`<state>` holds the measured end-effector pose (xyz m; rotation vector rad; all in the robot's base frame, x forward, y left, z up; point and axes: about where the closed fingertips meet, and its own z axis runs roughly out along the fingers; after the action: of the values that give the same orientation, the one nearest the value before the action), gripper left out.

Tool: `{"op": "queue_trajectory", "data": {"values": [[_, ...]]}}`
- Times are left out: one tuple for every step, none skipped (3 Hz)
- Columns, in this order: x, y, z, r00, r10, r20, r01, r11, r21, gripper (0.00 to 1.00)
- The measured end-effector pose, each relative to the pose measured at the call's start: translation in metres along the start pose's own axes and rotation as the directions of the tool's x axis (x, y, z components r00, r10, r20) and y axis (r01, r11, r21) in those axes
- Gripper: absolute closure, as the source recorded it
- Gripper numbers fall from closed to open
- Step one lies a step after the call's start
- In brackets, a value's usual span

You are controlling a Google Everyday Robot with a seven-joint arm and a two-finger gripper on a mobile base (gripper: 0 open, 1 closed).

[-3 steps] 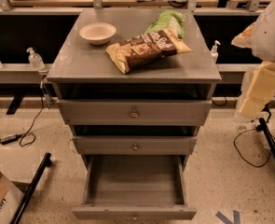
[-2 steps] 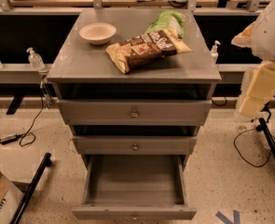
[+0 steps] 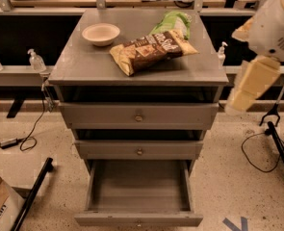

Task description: Place brown chip bag into bottom drawer

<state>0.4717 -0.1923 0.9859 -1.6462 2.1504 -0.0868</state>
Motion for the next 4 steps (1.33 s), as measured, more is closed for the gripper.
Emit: {"op": "queue_trajectory", "data": {"values": [[-0.041,-0.037,0.019,0.995,0.002,0.1,-0.01,0.9969,0.078,0.0],[-0.074,-0.072,0.043,0.984,-0.014,0.177,-0.006,0.9937,0.112,0.0],[-0.101,-0.107,0.066,0.967,0.001,0.254,-0.029,0.9938,0.107,0.0],[-0.106,-0.117,0.069,0.962,0.005,0.272,-0.035,0.9935,0.109,0.0]]}}
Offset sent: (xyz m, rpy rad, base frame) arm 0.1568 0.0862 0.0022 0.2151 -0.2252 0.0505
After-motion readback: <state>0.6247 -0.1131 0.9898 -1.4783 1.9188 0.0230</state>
